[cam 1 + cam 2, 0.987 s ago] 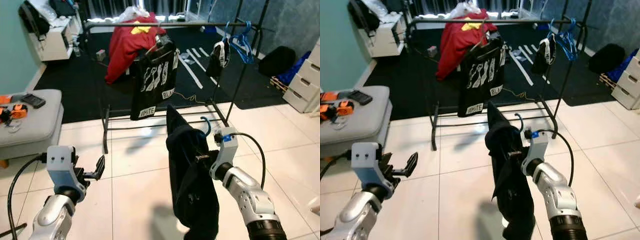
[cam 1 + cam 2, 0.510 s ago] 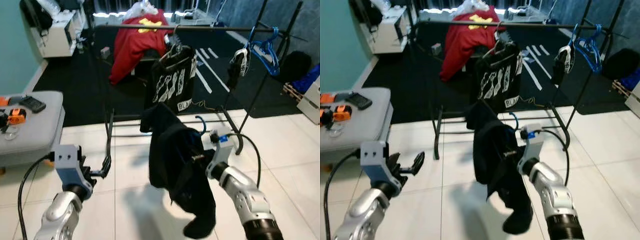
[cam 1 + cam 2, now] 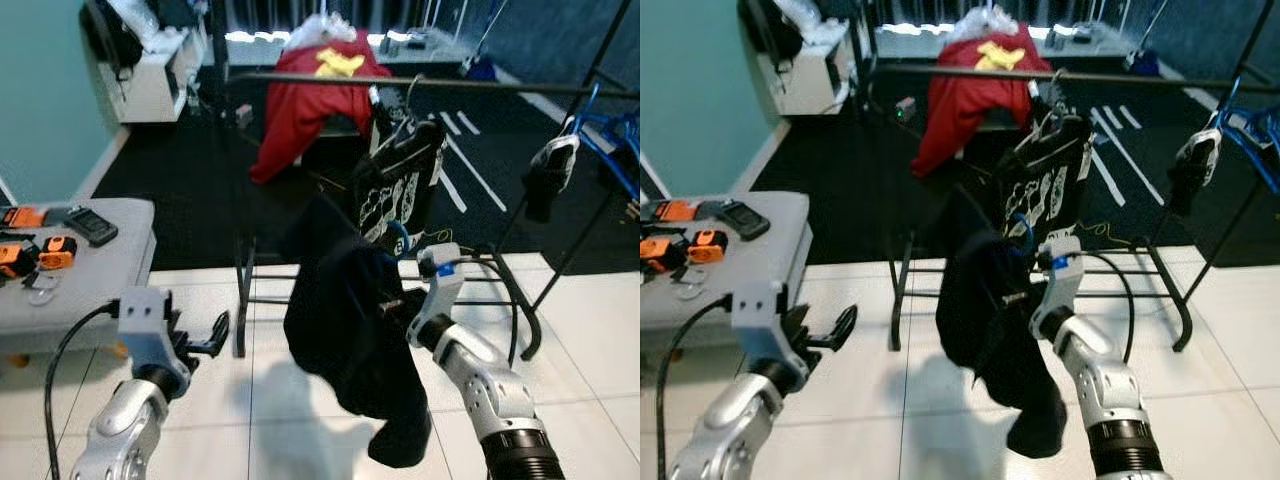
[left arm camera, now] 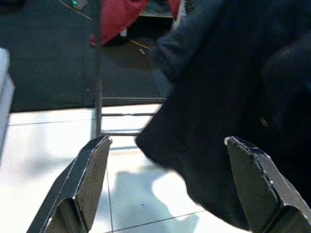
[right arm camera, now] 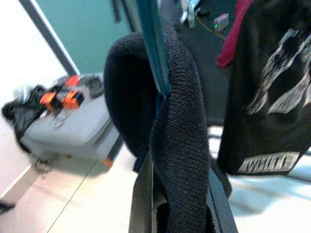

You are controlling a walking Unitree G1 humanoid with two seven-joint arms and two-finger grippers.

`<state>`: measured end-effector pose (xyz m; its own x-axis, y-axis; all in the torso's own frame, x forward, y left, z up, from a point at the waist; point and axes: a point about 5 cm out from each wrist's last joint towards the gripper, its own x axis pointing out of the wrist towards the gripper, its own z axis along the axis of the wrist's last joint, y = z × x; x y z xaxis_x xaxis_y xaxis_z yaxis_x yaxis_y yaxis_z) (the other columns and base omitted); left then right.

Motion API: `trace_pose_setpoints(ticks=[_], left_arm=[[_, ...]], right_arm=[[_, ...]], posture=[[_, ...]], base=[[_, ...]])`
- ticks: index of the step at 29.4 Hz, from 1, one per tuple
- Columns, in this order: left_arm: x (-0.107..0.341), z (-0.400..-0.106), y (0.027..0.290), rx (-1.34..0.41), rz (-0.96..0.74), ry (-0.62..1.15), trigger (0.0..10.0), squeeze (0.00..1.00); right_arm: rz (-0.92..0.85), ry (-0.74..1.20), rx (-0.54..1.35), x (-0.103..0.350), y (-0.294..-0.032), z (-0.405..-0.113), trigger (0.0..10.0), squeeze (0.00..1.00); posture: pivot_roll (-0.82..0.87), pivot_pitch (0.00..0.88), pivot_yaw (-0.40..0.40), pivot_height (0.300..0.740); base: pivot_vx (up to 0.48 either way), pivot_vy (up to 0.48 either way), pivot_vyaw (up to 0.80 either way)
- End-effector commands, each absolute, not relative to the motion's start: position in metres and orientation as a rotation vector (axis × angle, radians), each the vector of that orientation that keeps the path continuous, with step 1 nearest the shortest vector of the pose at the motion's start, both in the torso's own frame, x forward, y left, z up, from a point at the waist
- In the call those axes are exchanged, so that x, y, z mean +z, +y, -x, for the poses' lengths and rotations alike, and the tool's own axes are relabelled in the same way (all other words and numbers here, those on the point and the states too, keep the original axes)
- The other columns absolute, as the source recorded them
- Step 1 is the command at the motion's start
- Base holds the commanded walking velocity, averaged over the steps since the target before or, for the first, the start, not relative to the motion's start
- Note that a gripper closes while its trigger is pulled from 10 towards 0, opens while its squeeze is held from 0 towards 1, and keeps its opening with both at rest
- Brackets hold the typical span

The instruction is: Hang hanger

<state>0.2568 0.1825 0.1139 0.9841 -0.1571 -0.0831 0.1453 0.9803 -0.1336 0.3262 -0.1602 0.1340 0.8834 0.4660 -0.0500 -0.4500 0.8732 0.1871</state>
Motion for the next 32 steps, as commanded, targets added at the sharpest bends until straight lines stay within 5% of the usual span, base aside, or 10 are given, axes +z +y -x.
trace_pose_setpoints(ticks=[1,6,12,27,32], left_arm=[[0.112,-0.257,0.182,-0.176,0.123,0.113,10.0,0.00],[0.109,-0.256,0.171,-0.289,0.107,0.143,10.0,0.00],[0.108,-0.257,0.171,-0.293,0.111,0.147,10.0,0.00],[0.108,-0.259,0.181,-0.195,0.147,0.142,10.0,0.00],[0.108,-0.259,0.180,-0.210,0.152,0.139,10.0,0.00]], right_arm=[[-0.154,0.031,0.477,0.150,-0.159,-0.331,10.0,0.00],[-0.123,0.016,0.396,0.164,-0.165,-0.344,10.0,0.00],[-0.119,-0.001,0.388,0.171,-0.167,-0.348,10.0,0.00],[-0.126,-0.007,0.372,0.179,-0.169,-0.354,10.0,0.00],[-0.135,-0.010,0.399,0.182,-0.163,-0.354,10.0,0.00]], posture=[[-0.08,0.057,-0.009,0.740],[-0.08,0.056,-0.009,0.740],[-0.08,0.055,-0.009,0.740],[-0.08,0.057,-0.009,0.740],[-0.08,0.058,-0.009,0.740]], base=[[0.480,0.000,0.00],[0.480,0.000,0.00],[0.480,0.000,-0.67],[0.480,0.000,0.00],[0.068,0.000,0.00]])
